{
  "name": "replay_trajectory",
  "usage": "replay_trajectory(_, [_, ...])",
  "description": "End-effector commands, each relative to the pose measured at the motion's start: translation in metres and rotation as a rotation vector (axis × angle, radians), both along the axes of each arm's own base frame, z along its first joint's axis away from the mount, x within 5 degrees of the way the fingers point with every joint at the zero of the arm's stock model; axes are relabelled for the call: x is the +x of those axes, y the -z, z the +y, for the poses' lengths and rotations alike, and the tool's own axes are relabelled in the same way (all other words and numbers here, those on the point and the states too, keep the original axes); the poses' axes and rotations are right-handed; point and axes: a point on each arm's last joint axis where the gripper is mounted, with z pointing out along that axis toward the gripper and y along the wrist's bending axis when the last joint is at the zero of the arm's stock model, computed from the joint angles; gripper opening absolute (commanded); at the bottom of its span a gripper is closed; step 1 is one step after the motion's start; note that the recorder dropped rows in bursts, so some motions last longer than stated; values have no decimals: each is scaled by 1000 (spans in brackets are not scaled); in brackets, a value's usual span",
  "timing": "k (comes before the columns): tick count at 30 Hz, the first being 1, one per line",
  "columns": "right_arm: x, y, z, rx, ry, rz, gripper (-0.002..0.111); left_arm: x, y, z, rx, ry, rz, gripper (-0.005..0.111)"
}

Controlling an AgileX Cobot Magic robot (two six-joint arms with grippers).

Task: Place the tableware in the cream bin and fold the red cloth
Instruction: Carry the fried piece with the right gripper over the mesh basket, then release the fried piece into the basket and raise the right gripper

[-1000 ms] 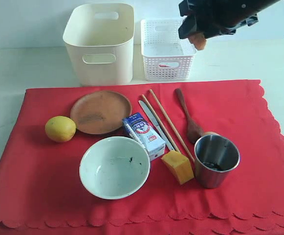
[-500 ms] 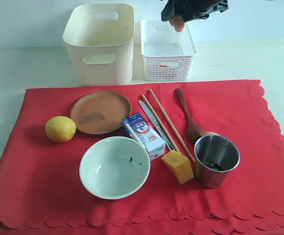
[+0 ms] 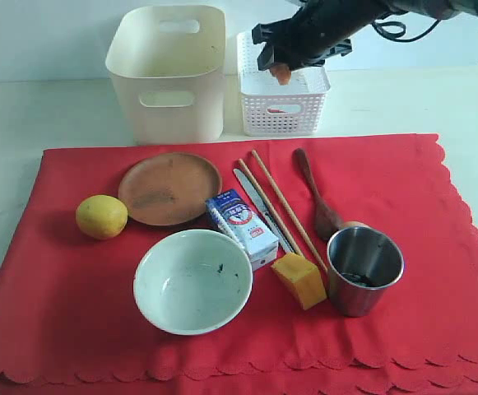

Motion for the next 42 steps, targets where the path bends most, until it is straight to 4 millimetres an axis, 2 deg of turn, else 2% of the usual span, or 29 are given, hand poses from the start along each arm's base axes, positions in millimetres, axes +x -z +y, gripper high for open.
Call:
replay_trajectory(1, [7,14,1,-8,13,-8,0,0,-2,0,-2,-1,-19,0])
replay_trajectory(7, [13,30,-1,-25,45,-38,0,0,-2,0,-2,-1,-19,0])
replay_trajectory(10, [14,33,-2,-41,44,-43,6,0,-2,0,-2,-1,-19,0])
replay_trajectory(15, [14,41,-5,-69,70,-19,33,0,-2,0,-2,-1,-19,0])
replay_trajectory(18, [15,40,-6,-78,84,-19,51,0,-2,0,-2,-1,-19,0])
replay_trajectory(20, [15,38,-6,-77,84,-24,59,0,-2,0,-2,-1,-19,0])
replay_trajectory(23, [17,29,-6,-71,86,-46,68,0,-2,0,-2,-1,-19,0])
replay_trajectory(26, [19,17,-5,-62,83,-74,73,0,-2,0,-2,-1,-19,0])
replay_trajectory(34, [24,-26,0,-28,50,-124,73,0,-2,0,-2,-1,-19,0])
replay_trajectory(42, [12,-70,1,-17,9,-79,71,0,-2,0,-2,-1,-19,0])
